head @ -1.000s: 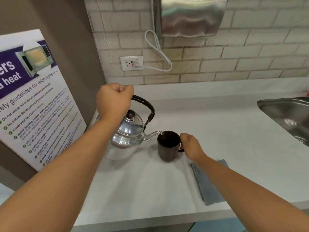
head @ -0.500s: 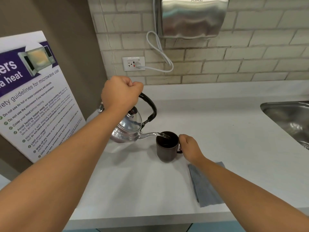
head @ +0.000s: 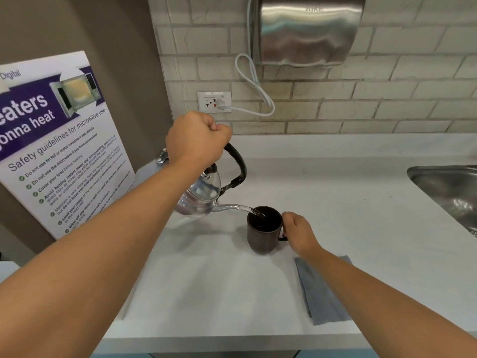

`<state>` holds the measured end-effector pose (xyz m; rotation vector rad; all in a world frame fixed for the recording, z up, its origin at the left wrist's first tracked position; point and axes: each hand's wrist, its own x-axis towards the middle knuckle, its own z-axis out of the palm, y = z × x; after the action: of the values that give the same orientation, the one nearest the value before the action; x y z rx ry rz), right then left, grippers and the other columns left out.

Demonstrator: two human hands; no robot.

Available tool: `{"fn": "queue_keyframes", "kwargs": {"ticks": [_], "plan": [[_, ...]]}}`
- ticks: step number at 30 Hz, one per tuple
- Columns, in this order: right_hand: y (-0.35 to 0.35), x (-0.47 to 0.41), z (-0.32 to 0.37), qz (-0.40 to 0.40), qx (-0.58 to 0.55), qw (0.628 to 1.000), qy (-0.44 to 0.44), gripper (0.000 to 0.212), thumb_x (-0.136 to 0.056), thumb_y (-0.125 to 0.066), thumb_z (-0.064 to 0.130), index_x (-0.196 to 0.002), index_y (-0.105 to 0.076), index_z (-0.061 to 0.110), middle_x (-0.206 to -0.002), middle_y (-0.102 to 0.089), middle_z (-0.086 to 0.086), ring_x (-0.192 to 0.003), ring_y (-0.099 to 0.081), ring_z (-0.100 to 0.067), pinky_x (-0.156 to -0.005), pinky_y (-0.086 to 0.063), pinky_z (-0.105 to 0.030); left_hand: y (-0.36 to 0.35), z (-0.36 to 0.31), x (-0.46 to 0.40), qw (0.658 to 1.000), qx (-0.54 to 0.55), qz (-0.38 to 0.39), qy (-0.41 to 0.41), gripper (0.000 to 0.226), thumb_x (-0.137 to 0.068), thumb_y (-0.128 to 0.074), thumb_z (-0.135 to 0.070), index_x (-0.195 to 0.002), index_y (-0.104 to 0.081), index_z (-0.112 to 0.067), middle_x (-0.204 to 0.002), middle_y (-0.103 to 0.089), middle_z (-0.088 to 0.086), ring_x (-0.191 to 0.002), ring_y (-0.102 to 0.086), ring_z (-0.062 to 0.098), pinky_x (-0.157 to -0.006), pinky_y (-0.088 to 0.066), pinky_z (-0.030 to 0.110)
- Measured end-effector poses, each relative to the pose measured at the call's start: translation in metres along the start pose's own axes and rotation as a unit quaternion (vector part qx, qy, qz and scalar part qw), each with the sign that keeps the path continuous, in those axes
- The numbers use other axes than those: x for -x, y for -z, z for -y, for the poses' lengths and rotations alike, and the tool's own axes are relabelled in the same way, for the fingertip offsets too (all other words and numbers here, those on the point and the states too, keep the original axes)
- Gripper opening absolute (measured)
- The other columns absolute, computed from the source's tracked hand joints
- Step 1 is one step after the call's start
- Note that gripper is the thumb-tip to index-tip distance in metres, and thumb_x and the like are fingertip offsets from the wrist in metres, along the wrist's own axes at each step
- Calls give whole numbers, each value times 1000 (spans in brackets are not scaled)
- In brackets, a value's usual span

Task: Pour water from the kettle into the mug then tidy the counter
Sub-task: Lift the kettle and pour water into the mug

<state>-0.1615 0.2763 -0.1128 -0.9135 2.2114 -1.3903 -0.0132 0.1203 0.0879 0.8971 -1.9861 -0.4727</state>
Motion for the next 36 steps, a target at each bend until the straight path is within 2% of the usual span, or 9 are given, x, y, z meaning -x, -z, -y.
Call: {"fn": "queue_keyframes", "kwargs": {"ticks": [10,16,19,22,26,31,36], "plan": [[-1,0,1,-3,5,1000,-2,27,-92,-34,16,-65,-34,12,-67,-34,-10,-65,-34,-21,-63,-36,-34,-1,1,-8,1000,-12,-3,-29,31,-69,-56,-21,-43,-41,-14,-40,-36,-4,-40,-33,14,-45,-31,22],[0,2,3,2,-3,1000,0,27,-92,-34,14,-65,-34,13,-67,-34,-10,-65,-32,-20,-63,-33,-34,-6,4,-4,1000,5,-2,-30,29,-68,-54,-19,-43,-41,-14,-41,-36,-3,-42,-32,15,-48,-35,23],[0,2,5,3,-2,1000,-2,27,-92,-34,14,-65,-34,13,-67,-34,-10,-65,-32,-20,-63,-33,-34,-7,8,-4,999,34,-5,-8,26,-67,-55,-18,-44,-43,-13,-43,-36,0,-45,-34,18,-51,-41,27],[1,2,5,4,2,1000,-6,27,-92,-35,15,-65,-35,12,-67,-35,-10,-65,-33,-20,-63,-33,-33,-10,14,-2,998,66,-7,11,32,-68,-57,-17,-42,-38,-14,-42,-32,-1,-44,-30,16,-52,-38,27],[2,3,6,8,5,1000,-8,27,-92,-35,17,-65,-36,13,-67,-37,-10,-65,-35,-20,-63,-33,-33,-13,25,1,993,109,-22,39,27,-67,-58,-18,-48,-46,-3,-47,-35,8,-47,-31,17,-53,-36,27],[4,3,7,16,11,1000,-13,28,-93,-35,18,-66,-39,12,-68,-40,-11,-65,-39,-19,-62,-33,-32,-19,40,2,985,159,-23,70,33,-63,-58,-21,-39,-37,-13,-36,-28,-7,-44,-29,14,-55,-38,28],[4,1,7,25,8,999,-31,30,-94,-35,19,-68,-44,10,-68,-45,-11,-63,-45,-18,-61,-38,-32,-22,52,4,973,197,-26,118,38,-63,-59,-20,-36,-33,-17,-31,-22,-8,-37,-21,8,-51,-32,25]]}}
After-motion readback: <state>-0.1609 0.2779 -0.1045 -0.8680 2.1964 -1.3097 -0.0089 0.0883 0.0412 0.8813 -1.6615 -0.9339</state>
